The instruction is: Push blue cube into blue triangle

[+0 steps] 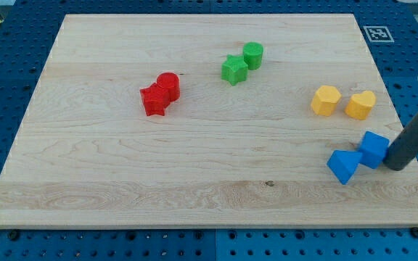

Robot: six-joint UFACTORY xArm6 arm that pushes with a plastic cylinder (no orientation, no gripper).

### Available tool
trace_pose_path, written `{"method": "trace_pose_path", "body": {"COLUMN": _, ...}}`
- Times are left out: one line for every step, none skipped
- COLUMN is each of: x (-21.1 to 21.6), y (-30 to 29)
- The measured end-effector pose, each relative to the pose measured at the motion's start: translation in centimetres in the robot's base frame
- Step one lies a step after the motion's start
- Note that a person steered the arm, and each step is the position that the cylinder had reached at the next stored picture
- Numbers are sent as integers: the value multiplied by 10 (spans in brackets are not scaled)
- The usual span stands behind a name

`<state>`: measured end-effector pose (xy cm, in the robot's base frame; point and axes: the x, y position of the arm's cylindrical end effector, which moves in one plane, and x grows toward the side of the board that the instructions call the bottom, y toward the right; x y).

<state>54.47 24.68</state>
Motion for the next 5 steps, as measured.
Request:
{"method": "trace_pose_path", "body": {"x": -3, "y": -13}}
{"method": "trace_pose_path", "body": {"x": -32, "y": 11}}
{"method": "trace_pose_path", "body": {"x": -50, "y": 18}}
{"method": "trace_pose_path", "body": {"x": -46, "y": 7}}
{"method": "trace_pose_path", "body": {"x": -38, "y": -10}}
